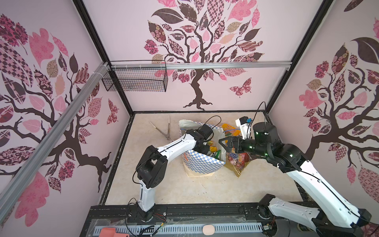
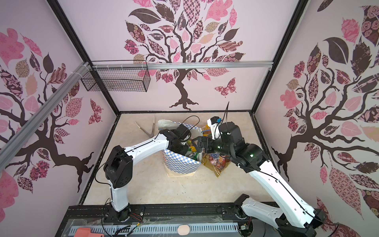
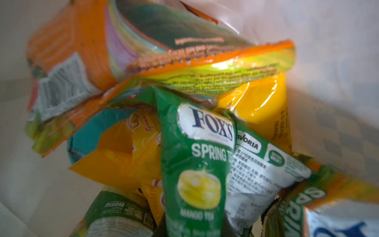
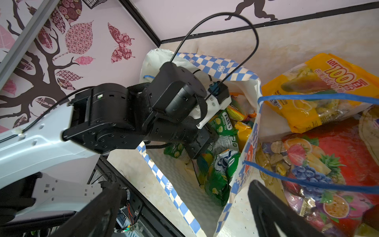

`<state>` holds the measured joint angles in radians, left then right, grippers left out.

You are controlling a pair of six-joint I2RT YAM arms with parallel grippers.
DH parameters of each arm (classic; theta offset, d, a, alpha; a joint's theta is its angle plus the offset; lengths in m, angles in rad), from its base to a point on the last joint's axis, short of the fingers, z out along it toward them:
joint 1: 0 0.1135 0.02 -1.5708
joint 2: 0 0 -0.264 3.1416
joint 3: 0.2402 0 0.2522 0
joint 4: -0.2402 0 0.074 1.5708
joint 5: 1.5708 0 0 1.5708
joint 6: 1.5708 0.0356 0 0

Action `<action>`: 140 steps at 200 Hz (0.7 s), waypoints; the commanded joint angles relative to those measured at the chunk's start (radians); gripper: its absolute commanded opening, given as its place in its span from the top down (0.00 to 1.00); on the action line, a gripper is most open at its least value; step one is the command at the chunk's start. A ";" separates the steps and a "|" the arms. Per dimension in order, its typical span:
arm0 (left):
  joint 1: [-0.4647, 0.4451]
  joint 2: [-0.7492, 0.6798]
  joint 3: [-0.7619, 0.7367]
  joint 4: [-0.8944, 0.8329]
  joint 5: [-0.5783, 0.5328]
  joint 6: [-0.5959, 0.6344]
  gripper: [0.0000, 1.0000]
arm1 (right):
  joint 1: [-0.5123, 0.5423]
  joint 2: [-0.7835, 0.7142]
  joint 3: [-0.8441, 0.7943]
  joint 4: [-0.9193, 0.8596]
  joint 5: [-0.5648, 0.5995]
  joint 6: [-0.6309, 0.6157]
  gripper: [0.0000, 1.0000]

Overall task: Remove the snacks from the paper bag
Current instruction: 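Close the left gripper on the green FOX'S Spring Tea packets, then lift the green FOX'S packets out of the bag with the left gripper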

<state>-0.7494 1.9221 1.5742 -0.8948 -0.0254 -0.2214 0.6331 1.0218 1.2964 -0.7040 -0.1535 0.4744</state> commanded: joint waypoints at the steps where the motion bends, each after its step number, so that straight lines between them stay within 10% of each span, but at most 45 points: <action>1: 0.010 -0.089 -0.002 -0.016 -0.064 0.032 1.00 | 0.002 -0.028 -0.009 -0.012 0.037 0.002 0.00; 140: 0.008 -0.293 0.101 0.023 -0.043 0.060 1.00 | 0.002 -0.011 -0.011 -0.016 0.099 0.018 0.00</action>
<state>-0.7418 1.6688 1.6020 -0.9035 -0.0849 -0.1764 0.6331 1.0069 1.2949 -0.7071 -0.1020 0.4767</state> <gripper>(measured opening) 0.138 0.997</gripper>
